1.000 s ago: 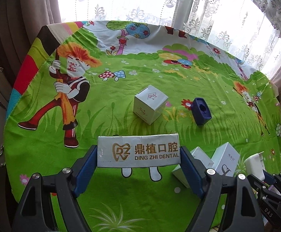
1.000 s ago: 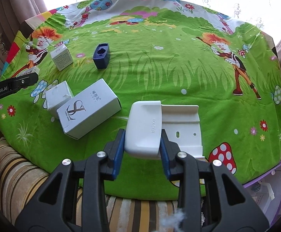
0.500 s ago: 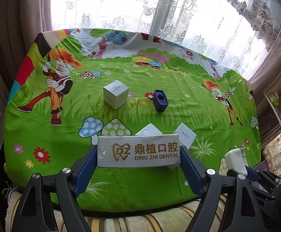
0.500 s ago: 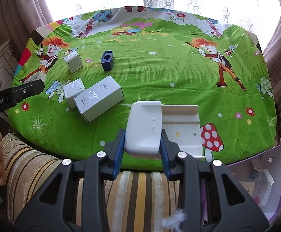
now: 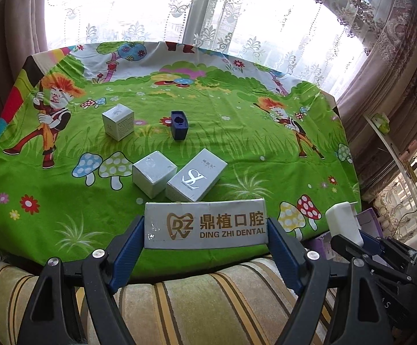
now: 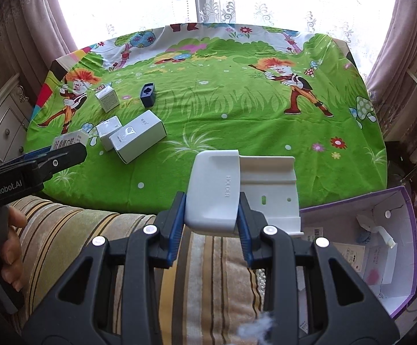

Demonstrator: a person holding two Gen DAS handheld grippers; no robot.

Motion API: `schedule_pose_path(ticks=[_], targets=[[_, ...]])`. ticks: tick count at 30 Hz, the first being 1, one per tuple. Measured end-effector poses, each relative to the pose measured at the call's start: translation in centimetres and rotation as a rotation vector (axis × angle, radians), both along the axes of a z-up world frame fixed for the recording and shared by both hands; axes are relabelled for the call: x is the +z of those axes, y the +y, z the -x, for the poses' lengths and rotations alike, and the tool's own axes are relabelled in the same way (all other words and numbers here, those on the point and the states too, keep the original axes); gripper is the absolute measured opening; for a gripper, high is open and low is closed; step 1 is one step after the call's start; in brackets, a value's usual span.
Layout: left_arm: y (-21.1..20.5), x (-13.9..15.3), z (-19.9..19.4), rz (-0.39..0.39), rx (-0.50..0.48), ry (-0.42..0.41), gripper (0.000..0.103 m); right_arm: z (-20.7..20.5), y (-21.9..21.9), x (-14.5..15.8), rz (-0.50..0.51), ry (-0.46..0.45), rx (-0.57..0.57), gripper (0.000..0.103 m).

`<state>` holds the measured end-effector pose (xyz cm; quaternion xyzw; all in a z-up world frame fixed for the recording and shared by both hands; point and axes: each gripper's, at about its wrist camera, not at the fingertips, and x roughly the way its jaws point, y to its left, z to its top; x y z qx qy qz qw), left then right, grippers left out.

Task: Organize rigid objects
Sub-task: 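Carry the dental box and white bracket into the purple box and release both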

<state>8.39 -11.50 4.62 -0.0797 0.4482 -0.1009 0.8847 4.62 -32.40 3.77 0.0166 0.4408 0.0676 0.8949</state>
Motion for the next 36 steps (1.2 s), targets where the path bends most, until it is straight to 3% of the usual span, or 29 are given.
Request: schedule_pose_path(ticks=[21,36], targets=[[-11.8,0.5,4.5,-0.018,-0.305,0.007,0.083,4.9,-14.5,0.8,-0.021,-0.010,-0.283,0.038],[-19.8,0.4,9.5,-0.030,-0.571,0.025,0.083,4.4,-18.7,1.7,-0.022,-0.049,-0.363,0.039]])
